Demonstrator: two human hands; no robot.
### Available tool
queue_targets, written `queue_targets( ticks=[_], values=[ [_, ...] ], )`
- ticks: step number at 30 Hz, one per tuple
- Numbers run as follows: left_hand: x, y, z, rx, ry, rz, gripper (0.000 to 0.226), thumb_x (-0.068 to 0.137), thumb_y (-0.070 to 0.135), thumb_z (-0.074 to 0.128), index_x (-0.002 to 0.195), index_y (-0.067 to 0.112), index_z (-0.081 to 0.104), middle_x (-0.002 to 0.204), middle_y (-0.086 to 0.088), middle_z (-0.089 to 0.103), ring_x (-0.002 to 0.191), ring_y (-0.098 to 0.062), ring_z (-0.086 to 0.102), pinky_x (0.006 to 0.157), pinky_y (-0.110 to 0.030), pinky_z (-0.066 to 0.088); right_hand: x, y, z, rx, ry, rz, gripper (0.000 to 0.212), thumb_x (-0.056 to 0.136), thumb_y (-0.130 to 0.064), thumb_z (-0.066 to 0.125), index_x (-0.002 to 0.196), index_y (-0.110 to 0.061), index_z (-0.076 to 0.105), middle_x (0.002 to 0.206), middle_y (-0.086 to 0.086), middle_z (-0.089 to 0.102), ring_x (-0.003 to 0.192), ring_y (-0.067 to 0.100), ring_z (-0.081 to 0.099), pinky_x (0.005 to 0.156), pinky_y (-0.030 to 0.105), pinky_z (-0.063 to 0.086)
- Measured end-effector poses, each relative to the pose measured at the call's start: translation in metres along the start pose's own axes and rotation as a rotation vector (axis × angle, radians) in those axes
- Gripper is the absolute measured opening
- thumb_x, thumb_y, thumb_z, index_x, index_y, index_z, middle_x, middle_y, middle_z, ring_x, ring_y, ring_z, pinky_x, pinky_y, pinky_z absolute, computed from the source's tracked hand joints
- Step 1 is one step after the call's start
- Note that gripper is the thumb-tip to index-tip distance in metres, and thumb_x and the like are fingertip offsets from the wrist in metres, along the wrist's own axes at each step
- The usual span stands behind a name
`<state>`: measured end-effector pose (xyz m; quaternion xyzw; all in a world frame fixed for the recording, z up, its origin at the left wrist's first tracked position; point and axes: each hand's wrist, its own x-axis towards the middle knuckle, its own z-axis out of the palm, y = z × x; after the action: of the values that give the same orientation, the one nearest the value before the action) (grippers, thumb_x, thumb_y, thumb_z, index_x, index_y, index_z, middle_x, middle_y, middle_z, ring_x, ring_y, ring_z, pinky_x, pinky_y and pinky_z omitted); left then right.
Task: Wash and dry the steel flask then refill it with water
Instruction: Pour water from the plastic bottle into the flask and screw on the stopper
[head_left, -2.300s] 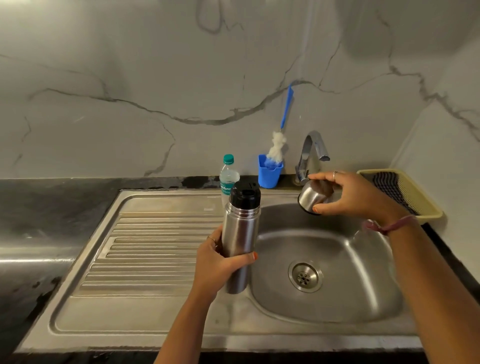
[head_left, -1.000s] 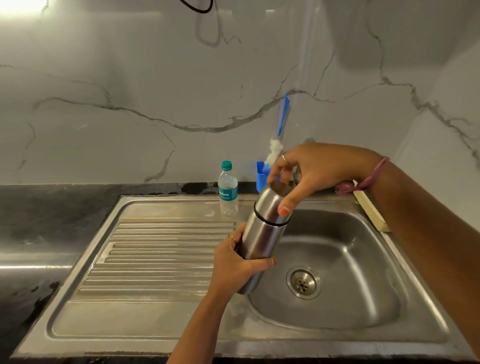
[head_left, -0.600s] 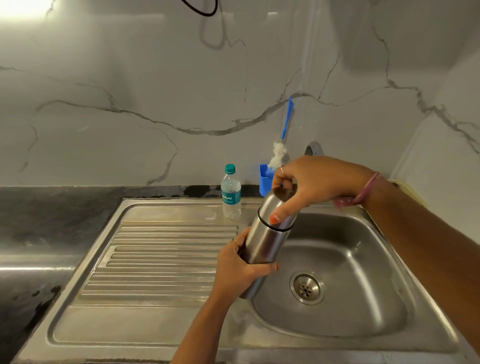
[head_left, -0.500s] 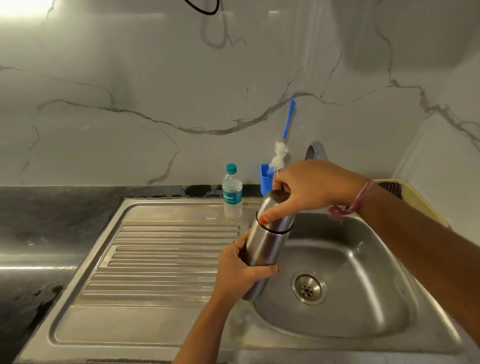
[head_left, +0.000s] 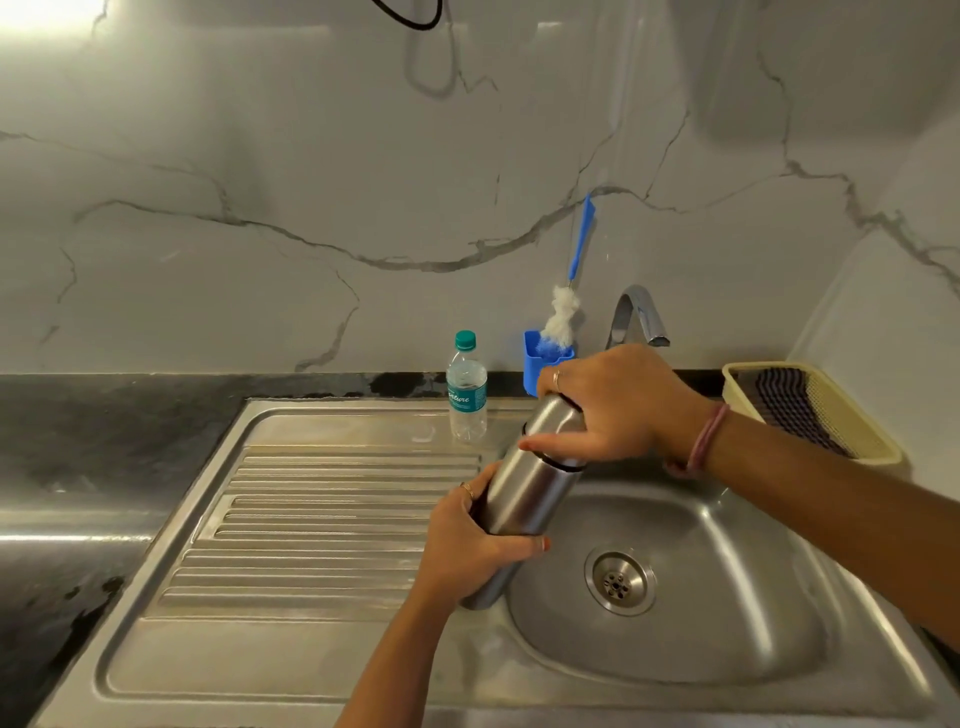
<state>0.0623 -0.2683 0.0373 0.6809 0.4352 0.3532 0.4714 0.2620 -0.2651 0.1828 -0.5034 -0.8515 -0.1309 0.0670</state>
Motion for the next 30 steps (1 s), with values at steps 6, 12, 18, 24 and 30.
queue_targets(
  ticks=[6,12,18,24,30],
  values=[
    [0.0,-0.01,0.0,0.006,-0.028,0.0,0.077,0.051,0.024,0.095,0.117,0.044,0.062,0.104,0.013,0.072,0.096,-0.007,0.067,0.081,-0.024,0.055,0.004,0.015,-0.028,0.532,-0.706,0.284,0.087,0.072,-0.071,0.058,0.146,-0.039,0.024,0.139,-0.019,0.04,0.113,0.006,0.048,0.094,0.021,0.039],
    [-0.001,-0.011,0.001,-0.02,-0.034,-0.002,0.077,0.051,0.021,0.095,0.117,0.041,0.063,0.104,0.015,0.072,0.096,-0.007,0.068,0.082,-0.023,0.056,0.004,0.039,-0.027,0.791,-0.676,0.048,0.078,0.074,-0.011,0.079,0.133,-0.046,0.042,0.119,-0.024,0.058,0.094,-0.001,0.066,0.077,0.011,0.048],
    [0.0,-0.013,0.005,-0.023,-0.039,0.003,0.079,0.05,0.026,0.095,0.122,0.036,0.064,0.105,0.011,0.073,0.098,-0.011,0.068,0.084,-0.026,0.056,0.003,0.025,-0.02,0.423,-0.491,0.194,0.065,0.056,-0.082,0.059,0.088,-0.026,0.061,0.062,-0.008,0.065,0.054,0.003,0.057,0.057,0.021,0.041],
    [0.003,-0.014,0.004,-0.061,-0.044,-0.016,0.078,0.052,0.022,0.095,0.124,0.029,0.065,0.106,0.005,0.074,0.098,-0.015,0.07,0.085,-0.03,0.057,0.002,0.03,-0.031,0.519,-0.56,0.133,0.094,0.059,-0.07,0.07,0.141,-0.048,0.029,0.124,-0.024,0.05,0.085,-0.01,0.058,0.074,0.011,0.042],
    [0.004,-0.005,0.003,-0.014,-0.027,0.019,0.073,0.054,0.018,0.096,0.115,0.042,0.063,0.1,0.015,0.072,0.093,-0.007,0.068,0.079,-0.024,0.056,0.002,0.021,-0.021,0.456,-0.383,-0.02,0.055,0.073,-0.054,0.074,0.12,-0.046,0.046,0.1,-0.029,0.047,0.091,-0.006,0.052,0.075,0.011,0.041]
  ],
)
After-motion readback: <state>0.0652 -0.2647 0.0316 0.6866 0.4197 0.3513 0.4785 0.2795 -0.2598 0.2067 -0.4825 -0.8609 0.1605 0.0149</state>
